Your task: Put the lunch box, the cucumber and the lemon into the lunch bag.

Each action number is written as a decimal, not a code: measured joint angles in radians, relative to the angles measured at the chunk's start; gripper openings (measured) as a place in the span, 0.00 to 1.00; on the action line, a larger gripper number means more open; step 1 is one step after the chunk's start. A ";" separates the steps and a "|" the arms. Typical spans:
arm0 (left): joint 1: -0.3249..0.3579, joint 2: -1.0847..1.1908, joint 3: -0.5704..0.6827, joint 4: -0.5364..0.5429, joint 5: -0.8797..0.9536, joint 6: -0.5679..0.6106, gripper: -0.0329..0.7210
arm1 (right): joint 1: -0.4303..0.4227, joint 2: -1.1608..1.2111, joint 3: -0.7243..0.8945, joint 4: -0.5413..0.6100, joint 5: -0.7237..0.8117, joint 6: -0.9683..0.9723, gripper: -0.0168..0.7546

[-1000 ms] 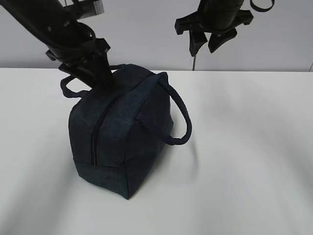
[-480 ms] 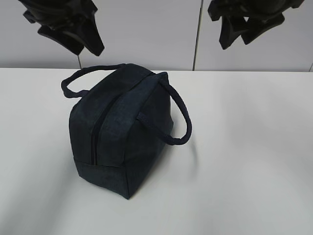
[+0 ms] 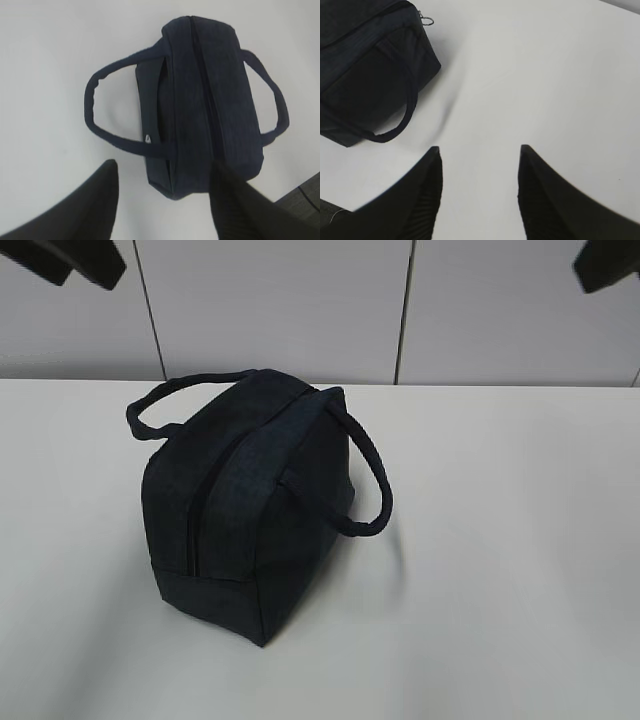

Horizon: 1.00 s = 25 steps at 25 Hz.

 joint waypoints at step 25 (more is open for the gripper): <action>0.000 -0.849 0.504 0.011 0.020 -0.006 0.38 | 0.000 -1.005 0.626 0.000 -0.126 -0.049 0.50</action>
